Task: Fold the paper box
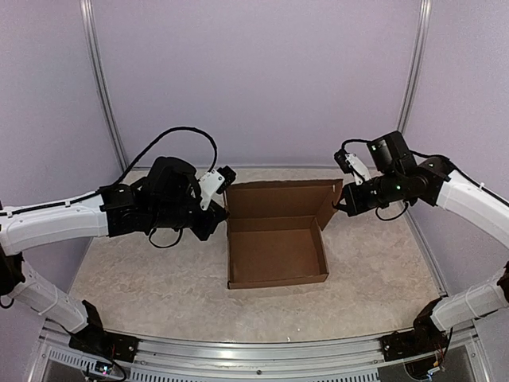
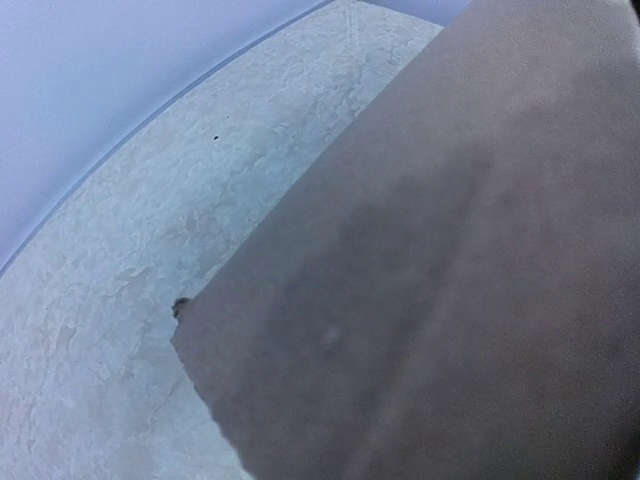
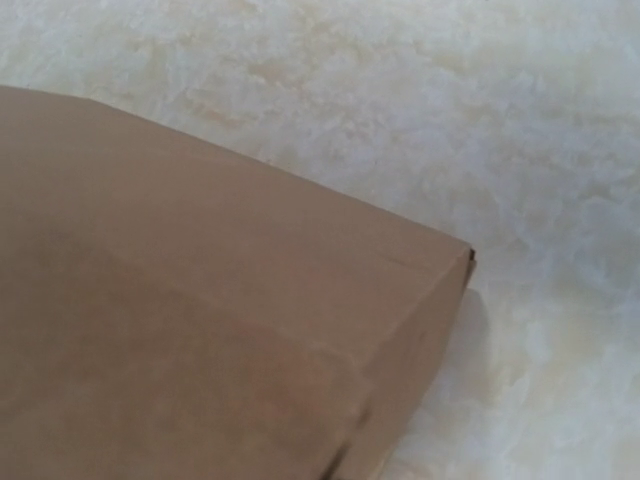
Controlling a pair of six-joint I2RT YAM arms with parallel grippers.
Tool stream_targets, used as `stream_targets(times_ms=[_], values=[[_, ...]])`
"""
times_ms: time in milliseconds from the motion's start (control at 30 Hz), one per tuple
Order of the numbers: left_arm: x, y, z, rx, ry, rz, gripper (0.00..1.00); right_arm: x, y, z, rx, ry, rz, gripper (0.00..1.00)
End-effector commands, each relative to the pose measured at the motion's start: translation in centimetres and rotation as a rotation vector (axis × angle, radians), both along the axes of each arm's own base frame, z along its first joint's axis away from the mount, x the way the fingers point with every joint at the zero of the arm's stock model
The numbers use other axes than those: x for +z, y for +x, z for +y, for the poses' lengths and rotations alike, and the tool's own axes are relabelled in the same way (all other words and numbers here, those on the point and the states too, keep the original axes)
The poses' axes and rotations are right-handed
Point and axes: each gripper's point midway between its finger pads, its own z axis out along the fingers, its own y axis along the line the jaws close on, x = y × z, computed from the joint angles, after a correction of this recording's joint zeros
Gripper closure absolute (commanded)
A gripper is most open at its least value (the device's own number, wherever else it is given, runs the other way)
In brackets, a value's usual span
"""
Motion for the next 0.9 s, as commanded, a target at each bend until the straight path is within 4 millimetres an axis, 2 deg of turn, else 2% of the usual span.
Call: stream_targets(times_ms=[0,167,433,633,733,867], values=[[1.4,0.1,-2.0,-0.023,-0.11,0.077,1.0,0.6,-1.3,2.7,0.052,0.101,0.073,1.0],[1.3,0.0,-3.1,-0.047,-0.149,0.154,1.0,0.9,-0.9,3.2,0.009,0.148,0.093,1.0],[0.5,-0.1,-4.1,-0.062,-0.161,0.211,1.0,3.1,-0.4,4.2,-0.026,0.268,0.083,1.0],[0.0,-0.1,-4.1,-0.066,-0.148,0.22,1.0,3.9,-0.1,4.4,-0.041,0.302,0.074,1.0],[-0.4,-0.1,-4.0,-0.064,-0.134,0.218,1.0,3.3,-0.1,4.1,-0.047,0.276,0.075,1.0],[-1.1,-0.1,-3.8,-0.058,-0.129,0.223,1.0,0.9,-0.4,3.1,-0.071,0.211,0.09,1.0]])
